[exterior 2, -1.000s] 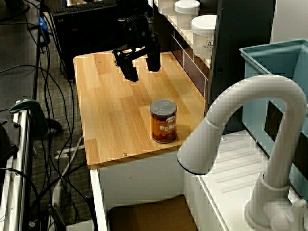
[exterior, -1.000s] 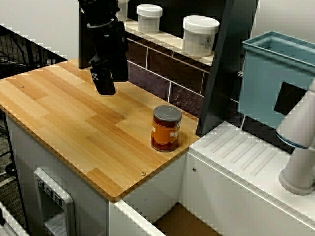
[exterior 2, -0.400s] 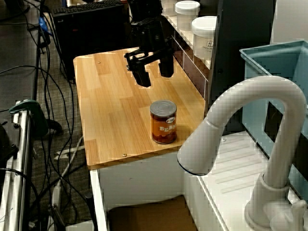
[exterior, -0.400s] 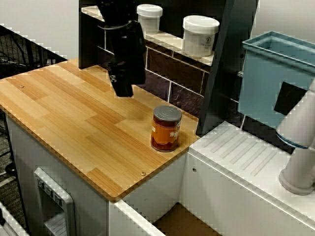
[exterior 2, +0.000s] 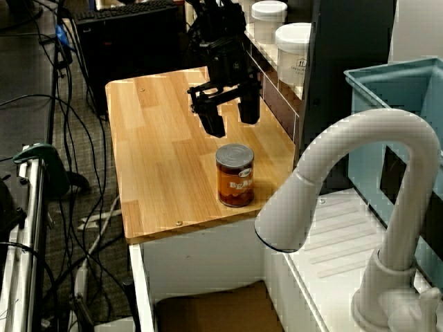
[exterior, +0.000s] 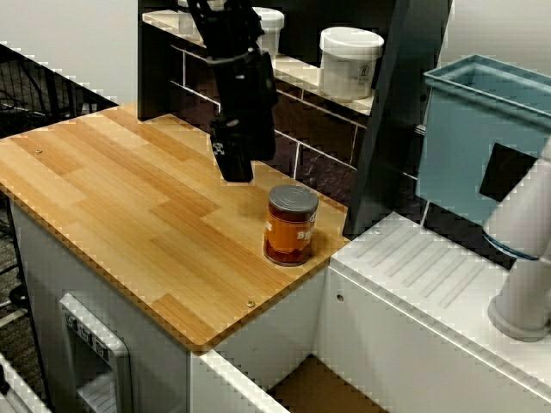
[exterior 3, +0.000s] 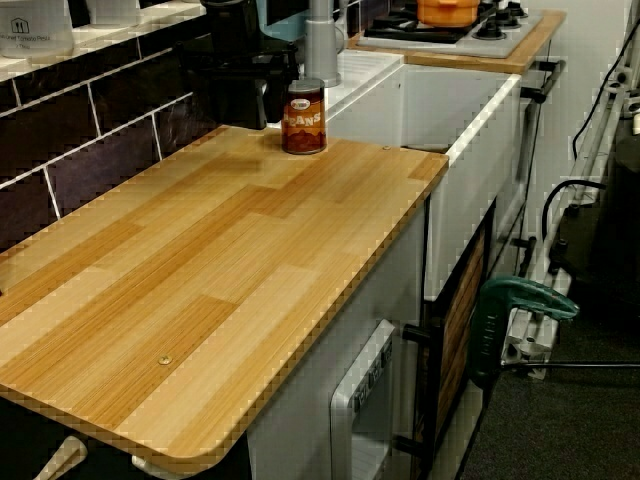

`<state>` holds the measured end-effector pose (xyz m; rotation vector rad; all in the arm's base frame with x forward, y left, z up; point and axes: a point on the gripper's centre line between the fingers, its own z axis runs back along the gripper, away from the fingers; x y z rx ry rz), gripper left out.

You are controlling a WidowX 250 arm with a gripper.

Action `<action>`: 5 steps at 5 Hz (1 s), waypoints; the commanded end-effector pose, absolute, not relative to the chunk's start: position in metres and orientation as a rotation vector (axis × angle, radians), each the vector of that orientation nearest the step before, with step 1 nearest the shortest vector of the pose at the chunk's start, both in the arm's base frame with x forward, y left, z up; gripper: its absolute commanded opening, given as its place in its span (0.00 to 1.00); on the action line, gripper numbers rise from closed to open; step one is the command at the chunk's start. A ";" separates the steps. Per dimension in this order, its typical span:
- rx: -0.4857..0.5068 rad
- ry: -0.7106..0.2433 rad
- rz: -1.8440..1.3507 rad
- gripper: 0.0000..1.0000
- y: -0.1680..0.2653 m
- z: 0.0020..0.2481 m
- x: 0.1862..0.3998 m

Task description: Push into sink

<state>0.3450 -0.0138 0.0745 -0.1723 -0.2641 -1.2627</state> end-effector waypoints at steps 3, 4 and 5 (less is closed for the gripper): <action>-0.336 -0.239 -1.463 1.00 -0.049 0.074 0.355; -0.399 -0.256 -1.498 1.00 -0.051 0.073 0.351; -0.486 -0.254 -1.548 1.00 -0.051 0.077 0.344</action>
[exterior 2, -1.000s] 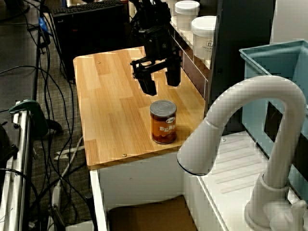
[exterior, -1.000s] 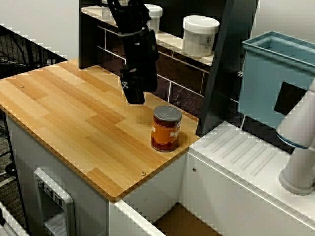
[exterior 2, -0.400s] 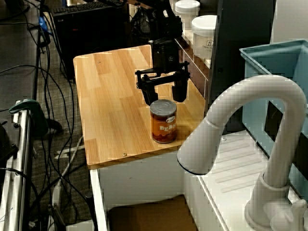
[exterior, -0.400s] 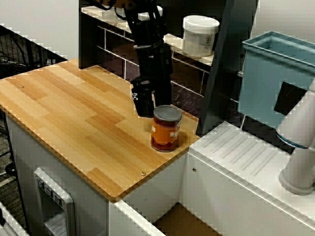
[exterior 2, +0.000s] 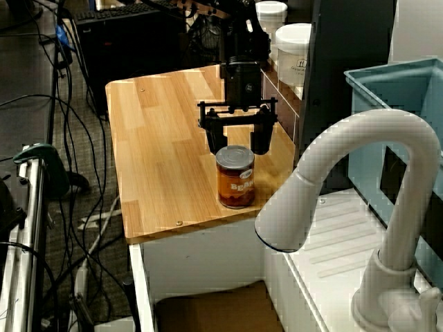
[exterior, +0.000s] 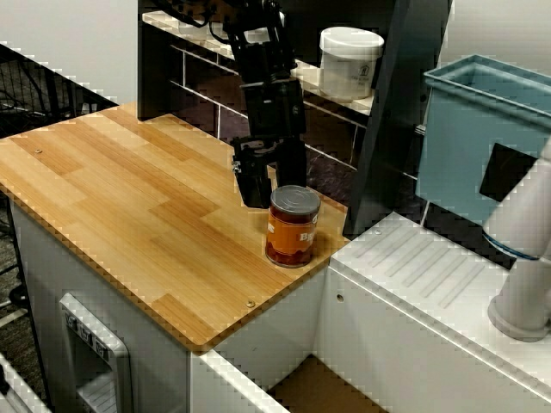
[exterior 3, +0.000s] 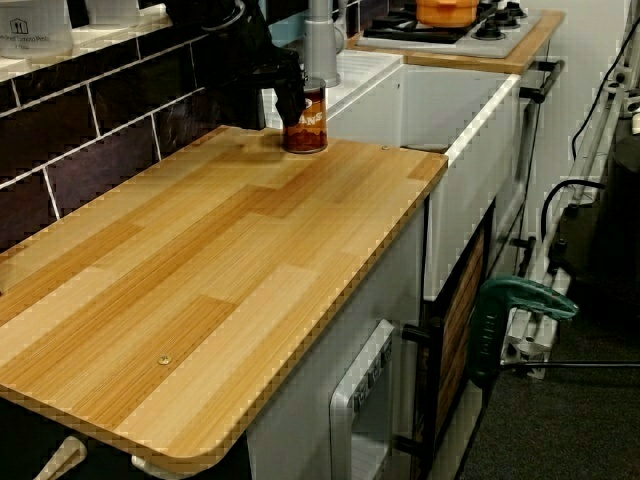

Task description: Push into sink

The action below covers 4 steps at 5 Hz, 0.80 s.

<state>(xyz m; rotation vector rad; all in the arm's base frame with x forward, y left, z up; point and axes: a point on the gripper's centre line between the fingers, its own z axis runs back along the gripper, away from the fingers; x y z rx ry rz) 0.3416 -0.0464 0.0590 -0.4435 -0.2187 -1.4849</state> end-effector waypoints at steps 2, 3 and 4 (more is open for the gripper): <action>-0.489 -0.265 -1.562 1.00 -0.058 0.081 0.329; -0.487 -0.255 -1.558 1.00 -0.066 0.078 0.325; -0.481 -0.261 -1.554 1.00 -0.075 0.080 0.326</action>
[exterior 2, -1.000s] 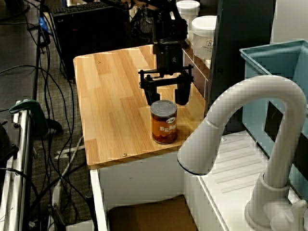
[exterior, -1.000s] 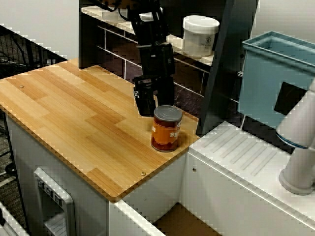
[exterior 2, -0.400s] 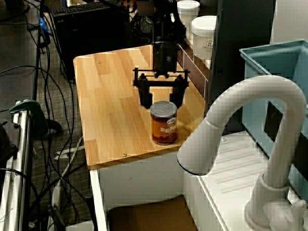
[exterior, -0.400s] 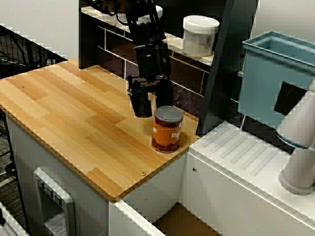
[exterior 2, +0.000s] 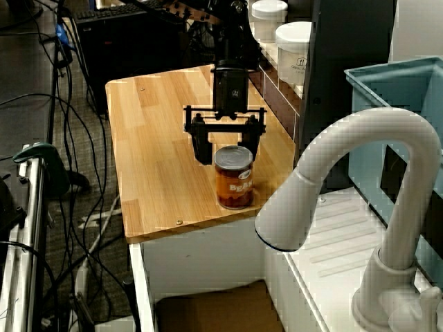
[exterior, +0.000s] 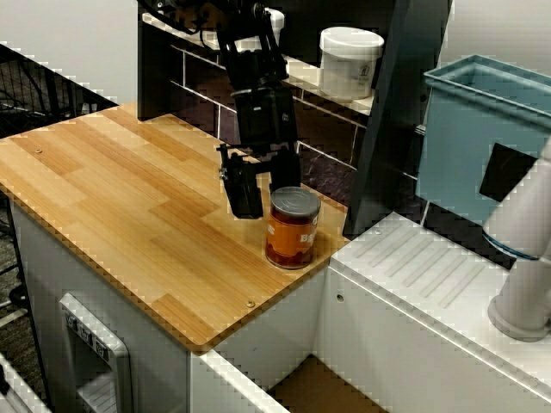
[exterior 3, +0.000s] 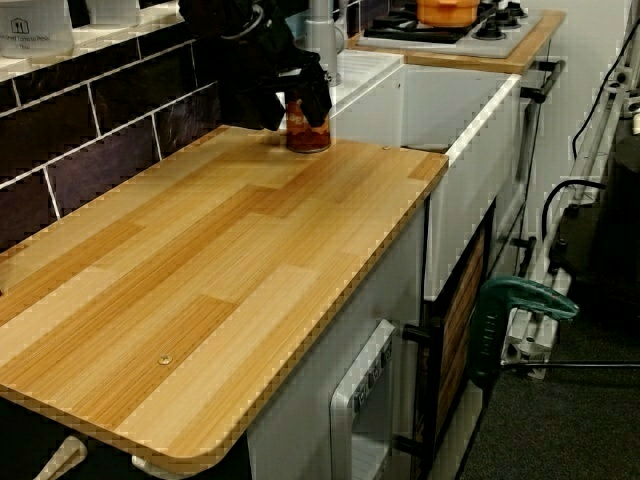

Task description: Push into sink

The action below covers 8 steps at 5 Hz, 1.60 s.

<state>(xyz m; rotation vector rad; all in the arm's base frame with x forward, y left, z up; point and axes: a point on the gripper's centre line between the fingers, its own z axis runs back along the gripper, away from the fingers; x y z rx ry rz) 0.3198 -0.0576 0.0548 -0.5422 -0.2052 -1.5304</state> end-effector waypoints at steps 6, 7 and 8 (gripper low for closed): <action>-0.473 -0.209 -1.620 1.00 -0.120 0.070 0.300; -0.441 -0.214 -1.603 1.00 -0.127 0.068 0.295; -0.305 -0.226 -1.517 1.00 -0.126 0.062 0.288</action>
